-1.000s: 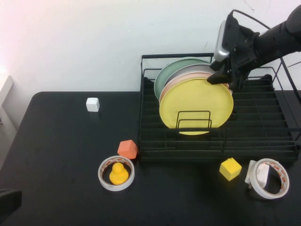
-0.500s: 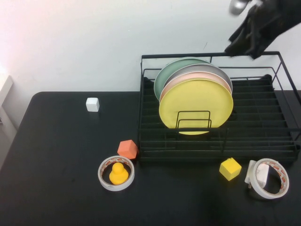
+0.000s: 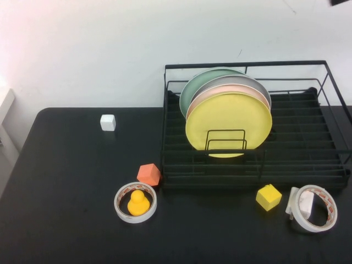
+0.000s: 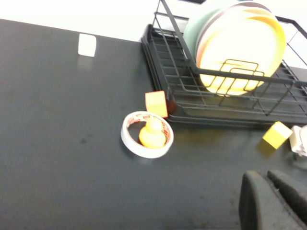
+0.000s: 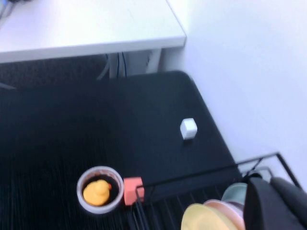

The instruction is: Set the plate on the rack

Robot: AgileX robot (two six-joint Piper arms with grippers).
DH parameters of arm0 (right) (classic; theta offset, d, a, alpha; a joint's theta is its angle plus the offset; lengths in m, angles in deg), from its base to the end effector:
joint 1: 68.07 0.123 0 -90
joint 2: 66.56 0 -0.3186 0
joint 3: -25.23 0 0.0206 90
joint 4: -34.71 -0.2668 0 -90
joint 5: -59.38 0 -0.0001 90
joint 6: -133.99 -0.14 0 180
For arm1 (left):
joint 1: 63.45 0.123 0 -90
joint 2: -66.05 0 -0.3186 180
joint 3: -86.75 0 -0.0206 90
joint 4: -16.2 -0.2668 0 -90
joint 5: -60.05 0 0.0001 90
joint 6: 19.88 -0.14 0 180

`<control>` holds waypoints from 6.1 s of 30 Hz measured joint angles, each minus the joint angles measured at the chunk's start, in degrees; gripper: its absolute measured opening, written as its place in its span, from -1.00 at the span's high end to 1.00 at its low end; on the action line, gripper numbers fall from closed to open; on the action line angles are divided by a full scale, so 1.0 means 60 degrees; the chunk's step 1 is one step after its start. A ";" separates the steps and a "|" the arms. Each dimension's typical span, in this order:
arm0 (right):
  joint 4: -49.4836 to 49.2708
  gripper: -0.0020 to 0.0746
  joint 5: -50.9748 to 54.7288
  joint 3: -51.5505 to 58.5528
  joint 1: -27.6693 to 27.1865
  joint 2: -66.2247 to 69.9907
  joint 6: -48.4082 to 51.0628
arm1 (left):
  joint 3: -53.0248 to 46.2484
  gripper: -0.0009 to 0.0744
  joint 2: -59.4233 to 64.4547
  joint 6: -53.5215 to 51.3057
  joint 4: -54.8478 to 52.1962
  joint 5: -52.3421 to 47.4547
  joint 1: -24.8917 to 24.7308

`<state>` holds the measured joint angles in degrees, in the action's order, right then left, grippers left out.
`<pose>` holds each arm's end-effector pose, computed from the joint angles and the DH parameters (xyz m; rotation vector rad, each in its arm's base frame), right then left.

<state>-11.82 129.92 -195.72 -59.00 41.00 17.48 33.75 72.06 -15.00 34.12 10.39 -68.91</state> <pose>0.3914 0.1595 0.4867 -1.2618 1.6632 0.4824 0.0279 -0.0357 0.2709 -0.0203 1.8921 -0.4868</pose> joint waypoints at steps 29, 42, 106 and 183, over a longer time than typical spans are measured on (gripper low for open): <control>-0.0811 0.92 -0.4544 1.1271 0.0000 -1.0675 0.2344 | -0.0022 0.98 0.0000 0.0000 -0.0223 0.0136 0.0006; 0.0014 0.92 -0.4921 1.3495 0.0000 -1.1473 0.1787 | -0.0022 0.98 0.0000 -0.0017 -0.0223 0.0156 0.0006; 1.0049 0.92 -0.8447 2.0029 -0.1342 -1.6878 -1.2131 | -0.0022 0.98 0.0000 -0.0054 -0.0223 0.0167 0.0006; 1.0055 0.92 -0.8426 2.0013 -0.1342 -1.6878 -1.2131 | -0.4353 0.98 0.0000 0.0922 -0.3104 0.5301 0.0006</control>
<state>48.51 79.37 -75.64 -67.06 -60.26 -55.31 7.63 72.06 -9.47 15.49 42.20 -68.87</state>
